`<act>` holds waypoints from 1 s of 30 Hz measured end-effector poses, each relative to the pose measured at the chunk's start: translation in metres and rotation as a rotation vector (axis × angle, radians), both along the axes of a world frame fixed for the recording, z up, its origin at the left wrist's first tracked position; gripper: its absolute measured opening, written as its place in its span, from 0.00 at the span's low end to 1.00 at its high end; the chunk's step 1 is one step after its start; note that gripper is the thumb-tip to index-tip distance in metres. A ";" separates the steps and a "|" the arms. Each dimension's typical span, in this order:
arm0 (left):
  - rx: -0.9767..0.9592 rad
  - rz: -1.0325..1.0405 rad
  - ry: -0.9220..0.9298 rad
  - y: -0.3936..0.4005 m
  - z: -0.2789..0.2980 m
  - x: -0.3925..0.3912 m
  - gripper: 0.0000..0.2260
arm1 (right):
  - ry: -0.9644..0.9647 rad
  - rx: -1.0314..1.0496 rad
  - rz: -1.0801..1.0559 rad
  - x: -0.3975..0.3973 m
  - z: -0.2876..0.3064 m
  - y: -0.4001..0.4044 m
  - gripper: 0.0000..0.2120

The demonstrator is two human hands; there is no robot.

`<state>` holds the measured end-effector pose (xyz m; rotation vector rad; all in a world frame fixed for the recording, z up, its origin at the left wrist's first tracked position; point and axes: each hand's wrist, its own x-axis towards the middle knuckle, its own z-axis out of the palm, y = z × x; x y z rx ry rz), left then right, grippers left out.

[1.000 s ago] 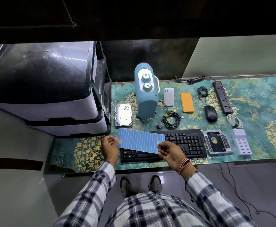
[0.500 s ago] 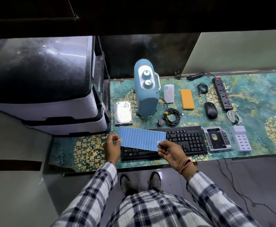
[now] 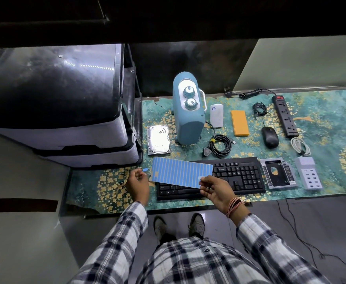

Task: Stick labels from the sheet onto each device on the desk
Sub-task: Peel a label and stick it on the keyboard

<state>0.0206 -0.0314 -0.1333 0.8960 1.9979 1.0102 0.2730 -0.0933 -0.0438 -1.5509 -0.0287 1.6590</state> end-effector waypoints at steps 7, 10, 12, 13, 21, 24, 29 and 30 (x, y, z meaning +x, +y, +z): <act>-0.151 -0.102 0.094 0.008 -0.019 -0.010 0.11 | 0.004 -0.006 0.002 -0.004 0.000 -0.001 0.12; -0.207 -0.124 0.100 0.015 -0.022 -0.011 0.11 | -0.001 -0.005 0.000 -0.005 0.002 -0.003 0.10; -0.214 -0.130 0.116 0.020 -0.024 -0.012 0.10 | -0.004 -0.006 -0.004 -0.005 0.002 -0.005 0.07; -0.221 -0.129 0.123 0.023 -0.025 -0.012 0.10 | -0.005 -0.007 -0.007 -0.006 0.002 -0.006 0.06; -0.240 -0.182 0.209 0.033 -0.023 -0.008 0.12 | -0.017 -0.003 0.000 -0.006 0.005 -0.013 0.05; -0.257 -0.231 0.265 0.034 -0.030 -0.008 0.12 | -0.020 -0.006 -0.006 -0.005 0.004 -0.015 0.06; -0.255 -0.261 0.344 0.037 -0.033 -0.006 0.12 | -0.029 -0.009 -0.008 -0.003 0.004 -0.018 0.05; -0.247 -0.268 0.353 0.037 -0.032 -0.006 0.11 | -0.031 -0.008 -0.006 -0.003 0.004 -0.018 0.05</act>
